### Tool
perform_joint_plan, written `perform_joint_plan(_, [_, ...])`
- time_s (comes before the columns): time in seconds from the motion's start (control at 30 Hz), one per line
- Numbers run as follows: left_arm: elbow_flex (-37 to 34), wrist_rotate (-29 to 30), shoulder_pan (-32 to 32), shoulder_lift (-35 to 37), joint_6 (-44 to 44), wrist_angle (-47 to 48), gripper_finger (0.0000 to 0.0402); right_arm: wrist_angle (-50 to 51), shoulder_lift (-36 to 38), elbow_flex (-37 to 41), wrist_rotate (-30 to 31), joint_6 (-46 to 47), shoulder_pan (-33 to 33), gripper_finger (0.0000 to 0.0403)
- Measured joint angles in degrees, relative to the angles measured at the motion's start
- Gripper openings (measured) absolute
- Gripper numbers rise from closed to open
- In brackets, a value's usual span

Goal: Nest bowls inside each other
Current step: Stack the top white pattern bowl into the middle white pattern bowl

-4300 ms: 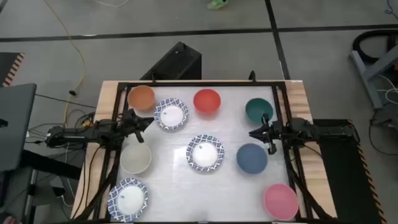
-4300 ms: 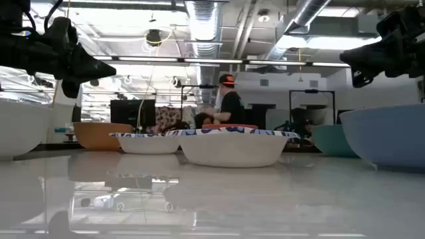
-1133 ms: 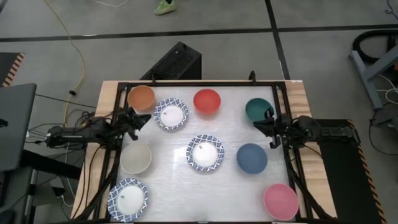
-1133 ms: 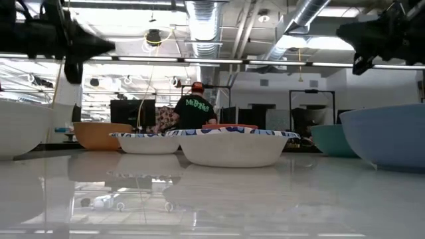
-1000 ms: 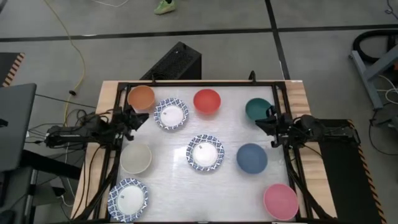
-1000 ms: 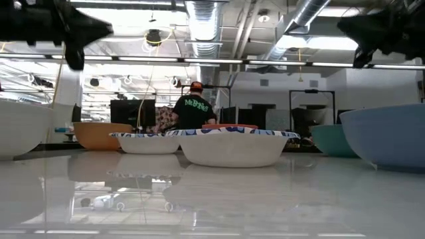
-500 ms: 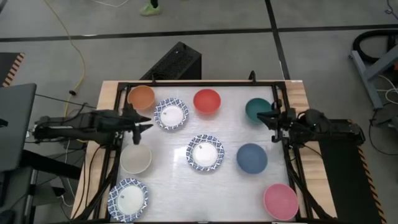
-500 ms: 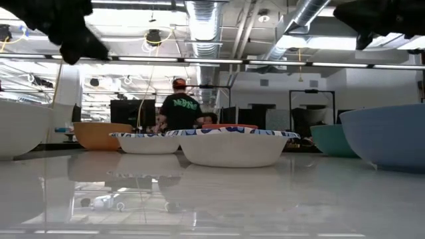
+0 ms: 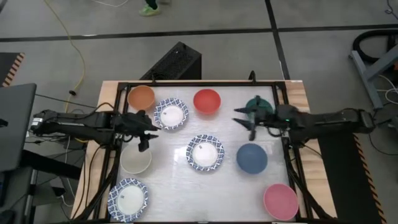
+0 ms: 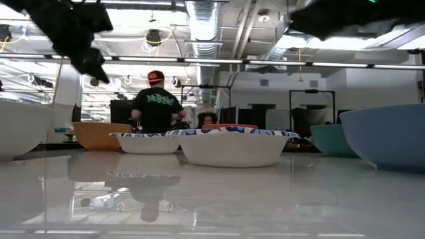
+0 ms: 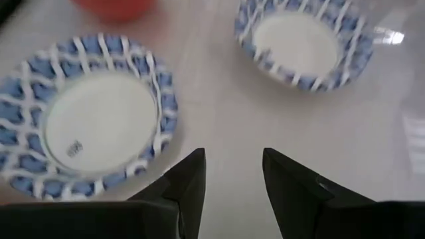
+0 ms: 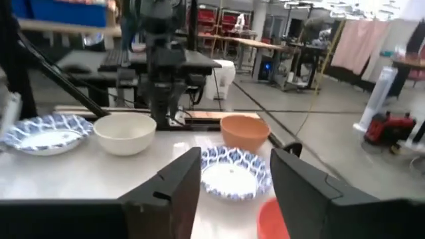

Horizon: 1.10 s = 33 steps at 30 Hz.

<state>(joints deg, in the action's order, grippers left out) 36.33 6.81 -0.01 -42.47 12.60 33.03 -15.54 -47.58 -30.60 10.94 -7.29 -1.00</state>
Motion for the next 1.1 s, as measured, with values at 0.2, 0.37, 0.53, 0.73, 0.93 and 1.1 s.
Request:
perform_joint_plan(0.2, [7.7,2.8,0.0,1.6,-0.4,3.6,0.0139,1.2,-22.8,-17.1,-0.4,-7.8,1.1,0.0211])
perform_joint_plan(0.37, [12.6,4.9,0.0,3.7,-2.3,5.3,0.0139,0.1,-37.2,-29.5,-0.4,-9.8,1.0,0.0205])
perform_joint_plan(0.53, [13.8,6.4,0.0,6.4,-2.4,5.8,0.0139,0.7,-49.7,-38.0,-0.5,-12.7,0.9,0.0204])
perform_joint_plan(0.73, [13.8,7.5,0.0,9.2,-2.2,7.8,0.0139,0.6,-63.2,-46.9,-0.5,-16.8,0.8,0.0203])
perform_joint_plan(0.93, [13.8,7.5,0.0,10.3,-1.9,9.1,0.0139,3.5,-74.7,-56.4,-0.1,-23.0,0.5,0.0203])
perform_joint_plan(1.1, [13.8,7.5,0.0,10.2,-1.4,10.9,0.0139,12.3,-82.6,-66.2,8.3,-27.3,0.4,0.0203])
